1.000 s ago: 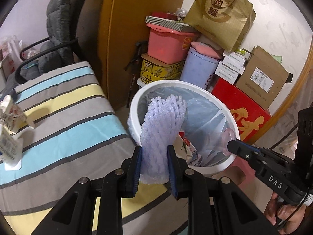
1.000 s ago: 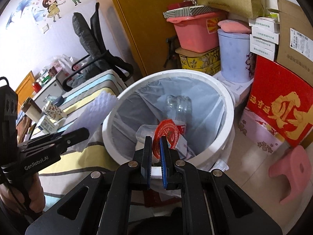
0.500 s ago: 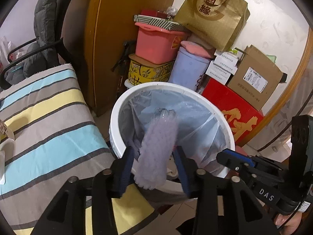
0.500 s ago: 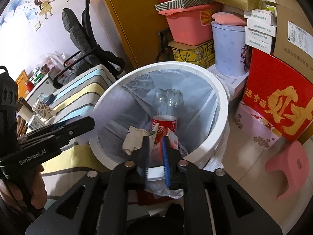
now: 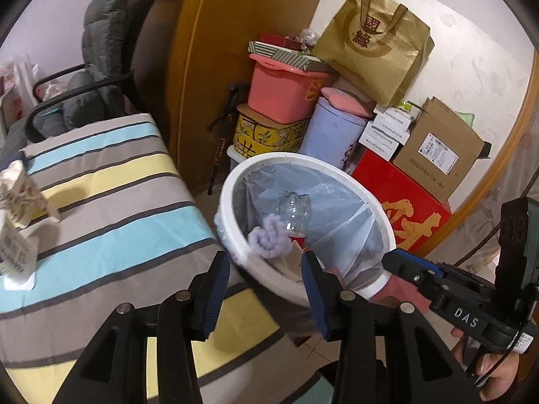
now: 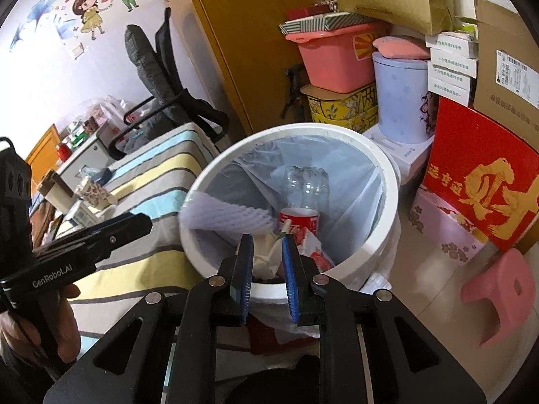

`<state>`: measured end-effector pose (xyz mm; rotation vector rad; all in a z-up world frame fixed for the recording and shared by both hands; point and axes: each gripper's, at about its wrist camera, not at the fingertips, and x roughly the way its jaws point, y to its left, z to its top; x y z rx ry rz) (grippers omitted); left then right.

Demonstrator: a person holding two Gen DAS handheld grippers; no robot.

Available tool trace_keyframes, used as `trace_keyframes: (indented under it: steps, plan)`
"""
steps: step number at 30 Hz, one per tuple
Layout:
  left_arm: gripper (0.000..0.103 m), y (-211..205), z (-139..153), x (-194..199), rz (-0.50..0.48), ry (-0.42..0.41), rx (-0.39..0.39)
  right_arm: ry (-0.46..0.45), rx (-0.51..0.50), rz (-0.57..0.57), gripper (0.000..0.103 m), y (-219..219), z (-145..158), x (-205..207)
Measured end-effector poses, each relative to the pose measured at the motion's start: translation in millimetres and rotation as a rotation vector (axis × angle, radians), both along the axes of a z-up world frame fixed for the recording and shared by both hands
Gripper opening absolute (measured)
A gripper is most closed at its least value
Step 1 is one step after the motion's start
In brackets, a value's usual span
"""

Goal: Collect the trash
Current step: 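Carry the foam net and red lid over the bin and open both grippers, then move both open grippers back over the table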

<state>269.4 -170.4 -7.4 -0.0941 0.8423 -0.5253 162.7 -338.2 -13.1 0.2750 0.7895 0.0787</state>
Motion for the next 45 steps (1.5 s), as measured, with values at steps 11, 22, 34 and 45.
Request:
trace_keyframes:
  steps: [11, 22, 34, 45]
  plan:
    - [0.044, 37, 12, -37, 0.073, -0.034, 0.012, -0.052, -0.001, 0.071, 0.050, 28, 16, -15]
    - [0.044, 76, 18, -68, 0.171, -0.069, 0.035, -0.072, -0.027, 0.180, 0.050, 63, 24, -25]
    - [0.044, 107, 15, -85, 0.239, -0.070, 0.042, -0.076, -0.044, 0.264, 0.050, 94, 25, -30]
    - [0.044, 127, 3, -94, 0.289, -0.043, 0.051, -0.062, -0.032, 0.314, 0.050, 111, 20, -31]
